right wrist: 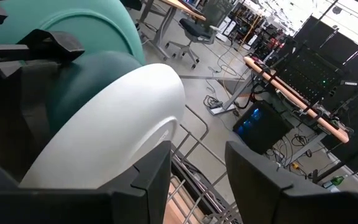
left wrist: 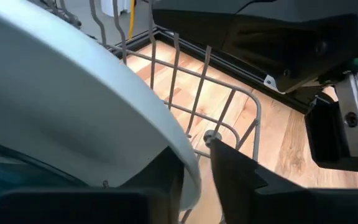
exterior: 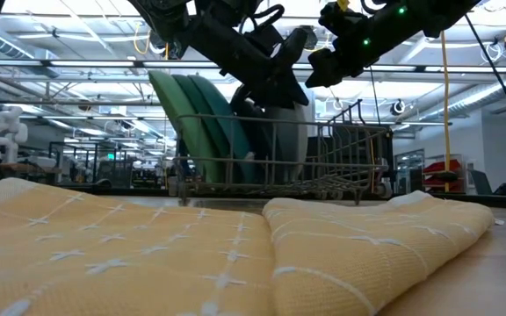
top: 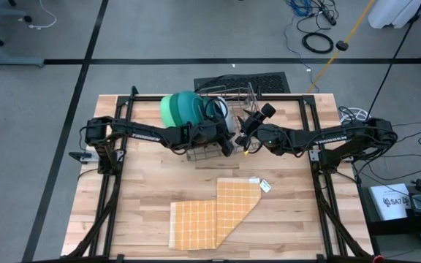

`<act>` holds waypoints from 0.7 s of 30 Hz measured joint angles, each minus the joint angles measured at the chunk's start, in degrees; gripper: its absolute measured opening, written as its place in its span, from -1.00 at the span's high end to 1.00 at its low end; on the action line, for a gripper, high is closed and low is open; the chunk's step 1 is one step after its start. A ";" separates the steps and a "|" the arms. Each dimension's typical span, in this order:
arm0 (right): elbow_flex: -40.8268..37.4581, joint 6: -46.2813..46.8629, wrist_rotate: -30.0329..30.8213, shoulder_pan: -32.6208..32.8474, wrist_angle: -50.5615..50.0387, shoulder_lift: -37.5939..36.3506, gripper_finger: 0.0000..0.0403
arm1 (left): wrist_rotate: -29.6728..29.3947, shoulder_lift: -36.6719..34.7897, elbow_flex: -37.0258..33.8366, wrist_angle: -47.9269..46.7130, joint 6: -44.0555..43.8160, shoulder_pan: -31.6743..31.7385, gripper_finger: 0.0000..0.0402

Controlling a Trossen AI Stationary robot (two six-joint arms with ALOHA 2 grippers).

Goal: Sort dishes
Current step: Put the white plate on the dish rack

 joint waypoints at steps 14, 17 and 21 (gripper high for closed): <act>0.00 0.00 0.00 0.00 -0.26 0.00 0.29 | 0.98 0.07 -0.02 0.48 -0.36 -0.02 0.94; 0.00 0.00 0.00 0.00 -0.28 0.00 0.29 | 1.11 0.07 -0.04 1.53 -0.03 -0.02 0.94; 0.00 0.00 0.00 0.00 -0.30 0.00 0.29 | 1.42 -0.06 0.00 3.69 1.09 0.02 0.94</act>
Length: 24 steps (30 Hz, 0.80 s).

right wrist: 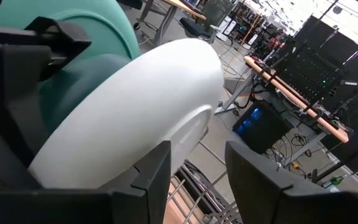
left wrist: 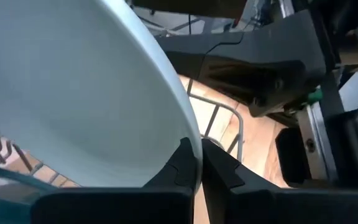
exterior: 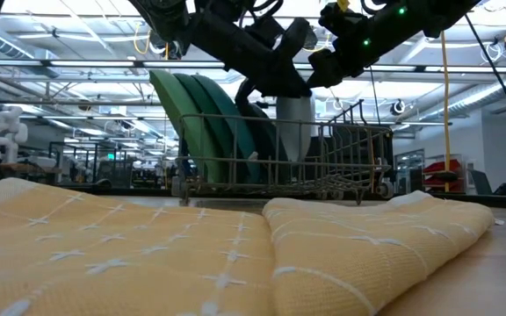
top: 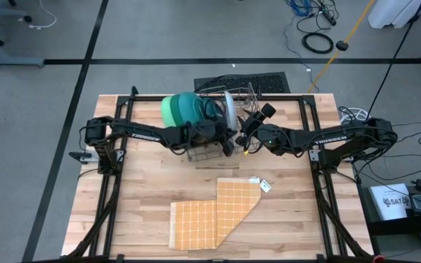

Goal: Sort dishes
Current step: Put the white plate on the dish rack

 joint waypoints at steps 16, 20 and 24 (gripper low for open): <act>0.00 -0.02 0.00 0.00 -0.09 0.00 0.29 | -1.52 -0.02 0.07 -3.75 -4.23 0.53 0.94; 0.00 0.31 -0.02 0.00 -0.11 0.00 0.29 | -3.14 -0.02 0.07 -5.08 -5.90 0.48 0.90; 0.01 0.41 -0.22 0.00 -0.11 0.00 0.29 | -4.02 -0.02 0.07 -6.10 -6.06 0.39 0.75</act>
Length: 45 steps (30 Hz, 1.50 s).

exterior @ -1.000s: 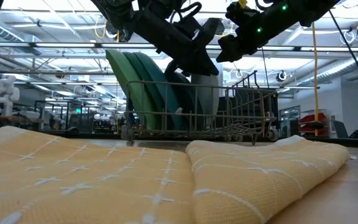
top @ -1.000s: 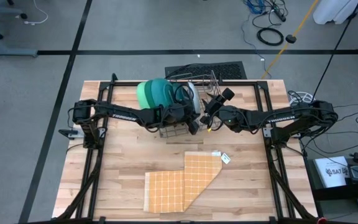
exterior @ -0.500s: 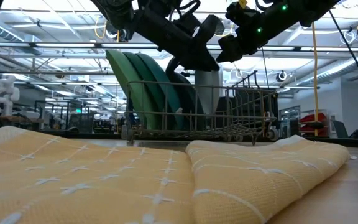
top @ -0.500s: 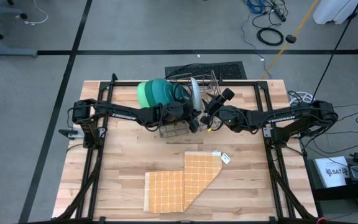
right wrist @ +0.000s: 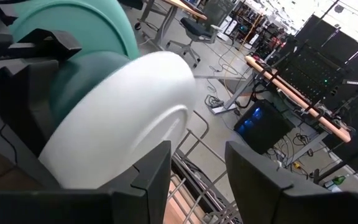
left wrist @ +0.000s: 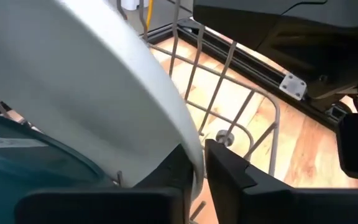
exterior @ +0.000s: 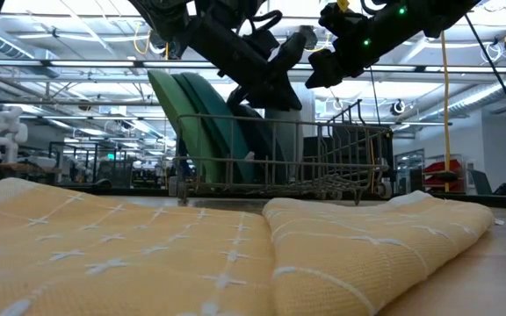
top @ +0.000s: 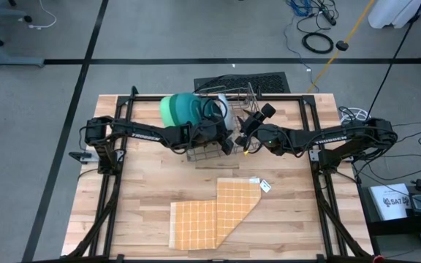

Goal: Sort dishes
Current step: Put the white plate on the dish rack, then return to Home Position

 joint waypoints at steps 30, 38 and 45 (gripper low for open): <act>-0.01 0.90 -1.29 0.00 -0.85 0.00 0.29 | -1.86 -1.98 -0.10 -3.20 1.73 -1.39 -0.17; -0.01 0.82 -8.04 0.00 1.01 0.00 0.29 | -2.78 -7.18 -0.11 -9.57 2.24 -3.04 -0.17; 0.01 0.88 -19.69 0.16 2.73 0.00 0.29 | -4.04 -13.57 -0.11 -10.05 8.84 -7.14 -0.17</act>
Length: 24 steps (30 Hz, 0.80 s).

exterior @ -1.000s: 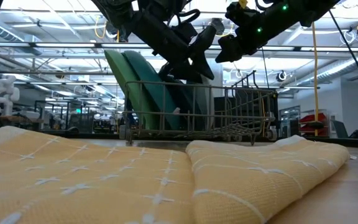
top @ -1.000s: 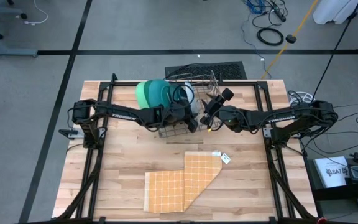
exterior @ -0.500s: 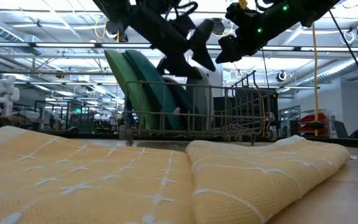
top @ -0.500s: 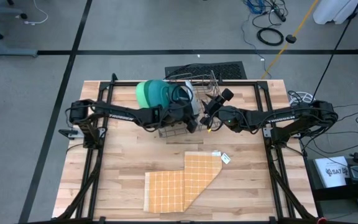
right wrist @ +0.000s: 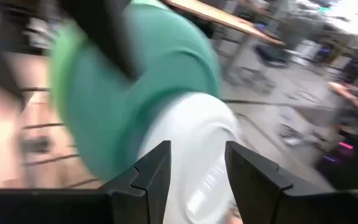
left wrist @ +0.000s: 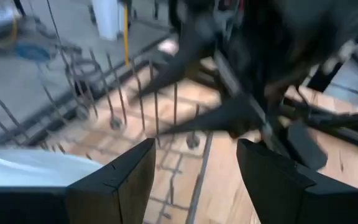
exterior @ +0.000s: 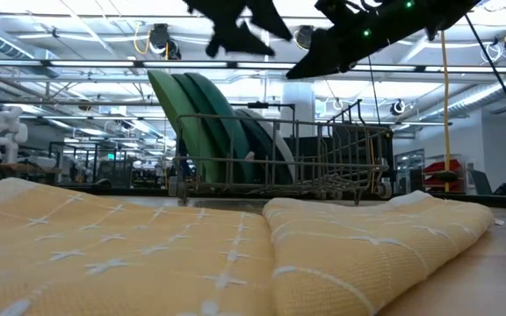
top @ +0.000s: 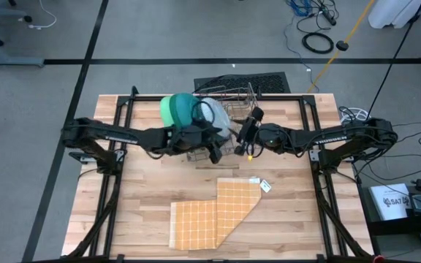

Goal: Sort dishes
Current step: Return to Home Position

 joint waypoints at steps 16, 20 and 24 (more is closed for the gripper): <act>-0.02 4.94 -20.47 7.97 0.29 -4.19 0.29 | -32.26 -17.86 -2.02 -18.58 4.85 -20.59 0.03; -1.66 4.43 -25.76 9.86 7.55 -7.33 0.37 | -33.49 -21.52 -7.79 -15.56 4.90 -25.49 0.26; -5.59 4.03 -28.01 10.11 11.90 -10.26 0.67 | -33.48 -24.57 -16.70 -6.99 5.71 -27.71 0.60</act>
